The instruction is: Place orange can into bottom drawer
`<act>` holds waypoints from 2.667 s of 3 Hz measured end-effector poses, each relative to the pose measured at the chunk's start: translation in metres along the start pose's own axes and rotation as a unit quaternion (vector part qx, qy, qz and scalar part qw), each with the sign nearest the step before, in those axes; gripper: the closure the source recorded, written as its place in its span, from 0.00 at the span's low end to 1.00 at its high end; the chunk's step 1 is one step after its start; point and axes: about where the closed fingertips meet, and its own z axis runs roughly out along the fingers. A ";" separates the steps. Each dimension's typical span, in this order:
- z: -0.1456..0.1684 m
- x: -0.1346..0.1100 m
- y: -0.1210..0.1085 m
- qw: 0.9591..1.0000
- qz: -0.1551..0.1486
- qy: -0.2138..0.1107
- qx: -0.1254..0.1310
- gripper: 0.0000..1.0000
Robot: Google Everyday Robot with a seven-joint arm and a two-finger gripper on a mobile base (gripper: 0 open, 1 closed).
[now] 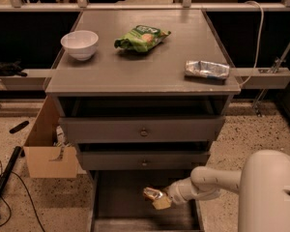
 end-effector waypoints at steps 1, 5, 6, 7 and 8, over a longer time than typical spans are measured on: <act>0.016 0.018 -0.019 1.000 0.024 -0.009 -0.002 1.00; 0.111 0.055 -0.040 0.998 0.060 0.018 -0.031 1.00; 0.110 0.050 -0.057 0.998 0.055 0.018 -0.021 1.00; 0.109 0.048 -0.060 0.998 0.054 0.017 -0.018 0.84; 0.110 0.048 -0.060 0.998 0.054 0.017 -0.018 0.53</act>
Offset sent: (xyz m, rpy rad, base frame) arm 0.0054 -0.0091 -0.0916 0.0387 0.1006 -0.0928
